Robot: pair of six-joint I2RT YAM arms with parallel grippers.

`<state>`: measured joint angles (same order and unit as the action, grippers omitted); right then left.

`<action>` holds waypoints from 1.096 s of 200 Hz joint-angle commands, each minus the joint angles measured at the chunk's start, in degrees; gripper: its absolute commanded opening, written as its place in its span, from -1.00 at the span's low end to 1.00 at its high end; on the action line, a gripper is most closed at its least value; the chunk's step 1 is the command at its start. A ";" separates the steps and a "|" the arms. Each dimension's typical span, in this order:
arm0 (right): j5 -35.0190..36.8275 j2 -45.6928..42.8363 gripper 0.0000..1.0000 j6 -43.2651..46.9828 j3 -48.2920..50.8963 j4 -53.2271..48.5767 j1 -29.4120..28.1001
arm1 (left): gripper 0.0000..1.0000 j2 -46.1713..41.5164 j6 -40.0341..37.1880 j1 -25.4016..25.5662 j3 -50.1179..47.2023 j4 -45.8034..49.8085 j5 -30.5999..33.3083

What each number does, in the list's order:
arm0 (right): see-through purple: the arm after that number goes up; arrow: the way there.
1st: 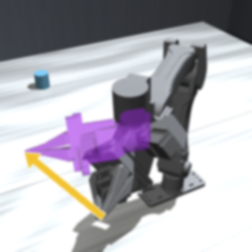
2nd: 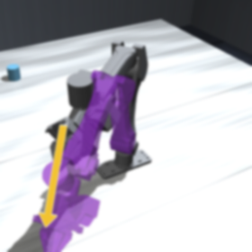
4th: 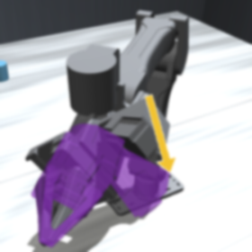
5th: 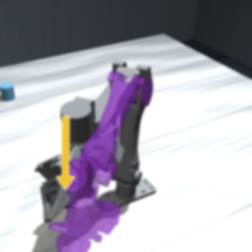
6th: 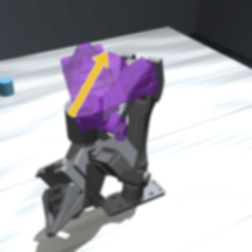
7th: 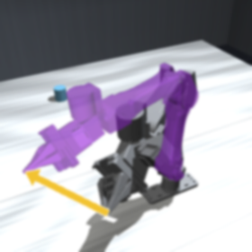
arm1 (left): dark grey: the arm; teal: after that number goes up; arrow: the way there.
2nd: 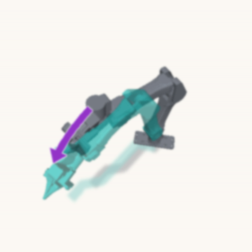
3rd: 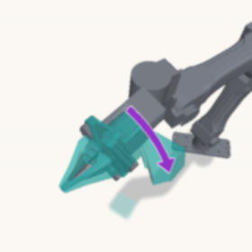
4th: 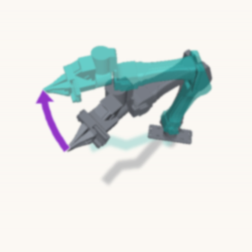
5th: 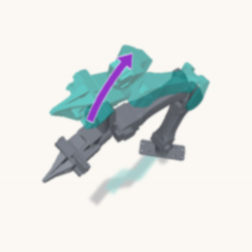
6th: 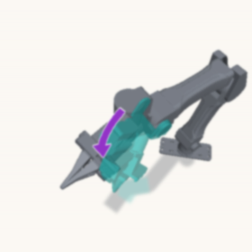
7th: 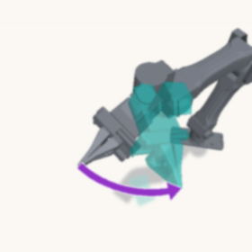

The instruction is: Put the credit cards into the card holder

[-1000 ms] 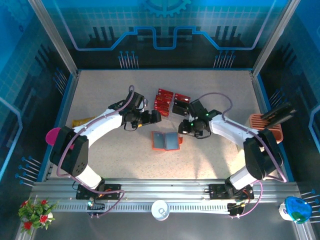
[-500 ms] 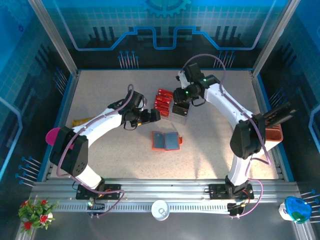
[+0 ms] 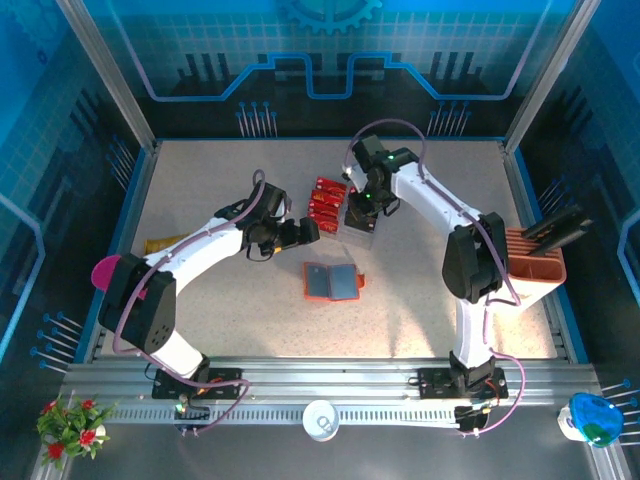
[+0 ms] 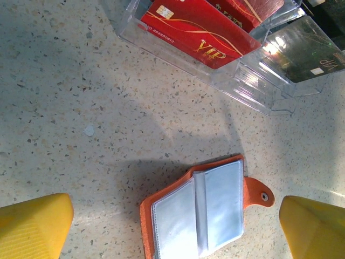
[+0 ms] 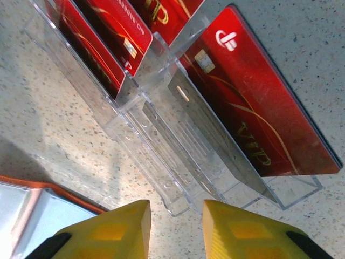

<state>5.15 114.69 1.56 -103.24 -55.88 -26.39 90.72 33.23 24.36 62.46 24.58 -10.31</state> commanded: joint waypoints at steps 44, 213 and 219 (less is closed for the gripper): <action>8.94 4.44 -0.41 5.32 -3.45 -0.83 -2.71 | 0.98 -1.81 1.66 -0.48 -1.41 0.40 -0.40; 10.68 8.97 -0.62 8.11 -4.89 0.06 -4.09 | 0.99 -1.32 2.54 -0.46 -1.81 0.03 -0.68; 10.83 8.82 -0.62 8.04 -4.71 0.13 -4.16 | 0.99 -1.34 2.54 -0.45 -1.81 0.03 -0.64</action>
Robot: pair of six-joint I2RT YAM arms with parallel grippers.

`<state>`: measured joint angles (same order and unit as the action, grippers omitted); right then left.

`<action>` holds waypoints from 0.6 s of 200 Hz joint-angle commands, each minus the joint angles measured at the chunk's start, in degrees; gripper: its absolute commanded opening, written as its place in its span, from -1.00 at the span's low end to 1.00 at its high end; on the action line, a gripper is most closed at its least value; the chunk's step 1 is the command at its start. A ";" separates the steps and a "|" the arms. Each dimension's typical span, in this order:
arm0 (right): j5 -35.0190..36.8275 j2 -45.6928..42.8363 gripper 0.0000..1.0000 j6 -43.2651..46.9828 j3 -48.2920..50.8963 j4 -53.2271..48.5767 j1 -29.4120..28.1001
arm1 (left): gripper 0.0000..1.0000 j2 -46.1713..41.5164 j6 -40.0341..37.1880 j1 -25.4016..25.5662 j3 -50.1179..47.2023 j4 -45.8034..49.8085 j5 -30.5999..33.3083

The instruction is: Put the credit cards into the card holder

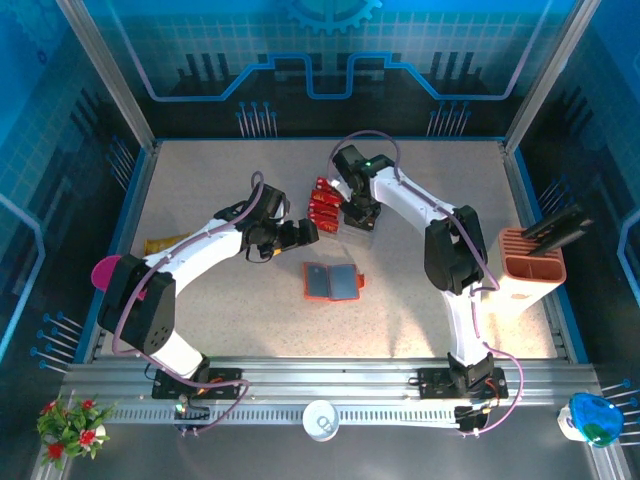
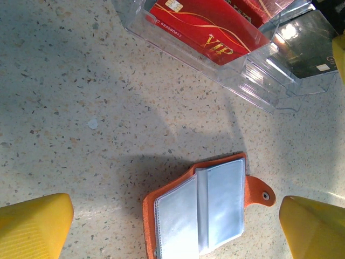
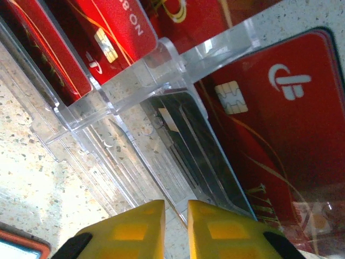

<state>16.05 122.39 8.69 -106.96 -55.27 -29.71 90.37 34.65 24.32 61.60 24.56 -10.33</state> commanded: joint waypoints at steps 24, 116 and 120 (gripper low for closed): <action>0.26 0.29 -0.66 0.63 0.63 0.22 -1.19 | 0.98 -0.96 1.12 -0.42 -0.98 -0.02 -0.63; 0.91 -3.97 -1.00 3.78 4.20 3.05 -1.70 | 0.98 -1.01 0.90 -0.51 -0.90 -0.06 -0.92; 0.99 -4.33 -1.00 4.10 4.36 3.21 -1.73 | 0.98 -1.01 0.86 -0.52 -0.88 -0.11 -0.91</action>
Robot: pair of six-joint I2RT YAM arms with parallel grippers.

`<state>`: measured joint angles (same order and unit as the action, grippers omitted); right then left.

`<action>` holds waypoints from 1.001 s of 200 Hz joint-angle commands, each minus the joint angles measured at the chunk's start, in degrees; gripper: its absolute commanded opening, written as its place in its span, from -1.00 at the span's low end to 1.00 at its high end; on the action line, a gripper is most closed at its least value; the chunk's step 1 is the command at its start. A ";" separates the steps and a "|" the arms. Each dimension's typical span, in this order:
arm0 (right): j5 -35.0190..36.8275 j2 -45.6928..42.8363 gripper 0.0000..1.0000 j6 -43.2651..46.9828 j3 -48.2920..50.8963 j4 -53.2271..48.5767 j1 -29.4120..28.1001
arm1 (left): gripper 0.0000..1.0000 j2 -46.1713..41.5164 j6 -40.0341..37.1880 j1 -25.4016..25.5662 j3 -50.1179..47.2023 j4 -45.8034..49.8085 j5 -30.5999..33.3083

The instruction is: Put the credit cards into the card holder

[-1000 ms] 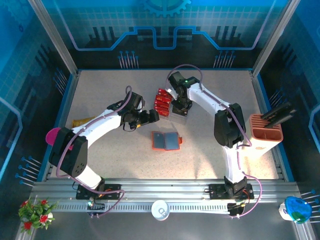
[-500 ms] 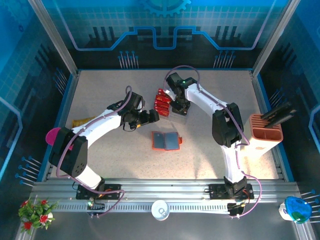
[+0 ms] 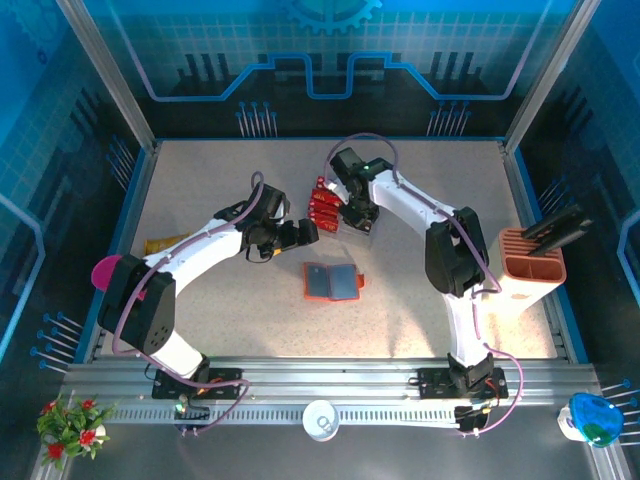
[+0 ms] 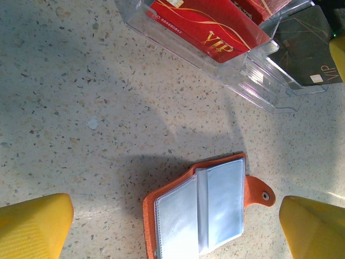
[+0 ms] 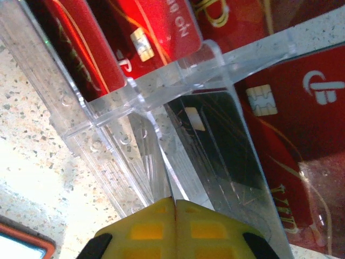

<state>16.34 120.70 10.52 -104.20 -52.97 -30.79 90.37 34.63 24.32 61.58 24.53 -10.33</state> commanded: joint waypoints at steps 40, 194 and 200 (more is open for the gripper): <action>0.80 -6.91 -1.00 3.02 1.87 2.00 -1.82 | 0.98 -1.30 0.02 -0.50 -0.42 0.68 -1.00; -27.51 -33.51 -1.00 -35.63 34.20 24.07 2.79 | 0.99 -1.25 -6.01 9.93 -0.50 9.06 9.03; -29.28 -34.99 -1.00 -38.25 37.64 27.17 3.42 | 0.99 -1.18 -5.61 10.21 -1.18 8.90 9.44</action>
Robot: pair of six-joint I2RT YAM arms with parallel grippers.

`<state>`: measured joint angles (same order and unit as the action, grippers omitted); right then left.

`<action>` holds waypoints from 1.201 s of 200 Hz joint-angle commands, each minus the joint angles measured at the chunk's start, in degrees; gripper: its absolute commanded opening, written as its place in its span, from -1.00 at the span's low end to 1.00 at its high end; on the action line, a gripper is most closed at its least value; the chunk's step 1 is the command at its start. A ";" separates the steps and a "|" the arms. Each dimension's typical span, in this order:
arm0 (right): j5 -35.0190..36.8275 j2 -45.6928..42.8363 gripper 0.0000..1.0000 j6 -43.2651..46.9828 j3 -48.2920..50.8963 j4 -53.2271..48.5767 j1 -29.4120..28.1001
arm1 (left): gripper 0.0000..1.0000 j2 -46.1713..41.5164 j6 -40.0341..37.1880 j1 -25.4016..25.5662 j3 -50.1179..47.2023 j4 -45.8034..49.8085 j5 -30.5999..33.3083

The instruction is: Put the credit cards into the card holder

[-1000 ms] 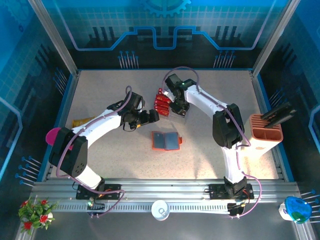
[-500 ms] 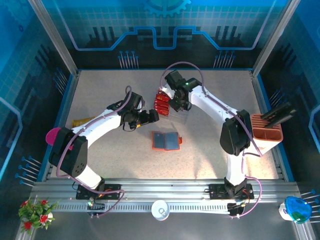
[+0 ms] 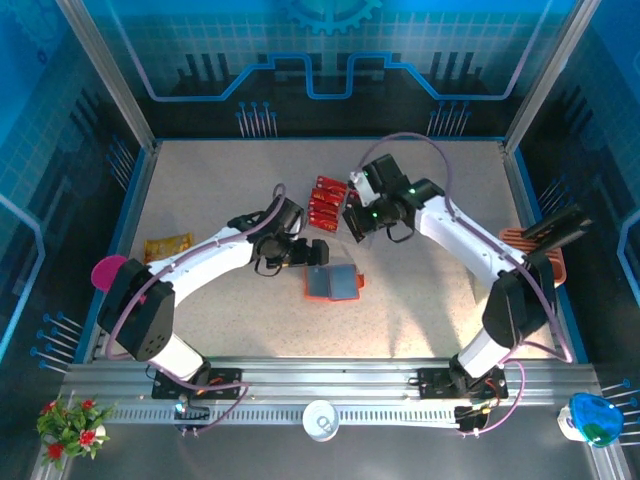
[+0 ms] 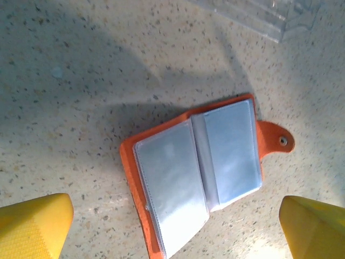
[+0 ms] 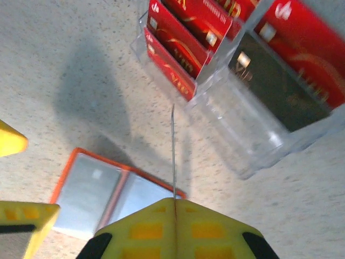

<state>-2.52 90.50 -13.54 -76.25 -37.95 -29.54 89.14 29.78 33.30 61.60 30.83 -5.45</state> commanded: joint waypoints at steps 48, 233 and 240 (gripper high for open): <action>-17.88 -11.65 -1.00 -29.42 30.51 35.96 3.42 | 0.99 1.58 -0.78 2.82 -3.46 2.15 6.61; -16.11 -3.44 -1.00 -39.75 44.22 62.41 -1.31 | 0.98 7.13 -3.45 3.16 -4.57 4.57 10.15; -16.02 -3.21 -1.00 -39.83 44.22 62.70 -1.35 | 0.98 7.35 -3.52 3.13 -4.48 4.83 10.36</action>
<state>-19.00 85.95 -52.69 -32.67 21.39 -30.00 95.37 27.92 36.07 57.56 32.91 2.92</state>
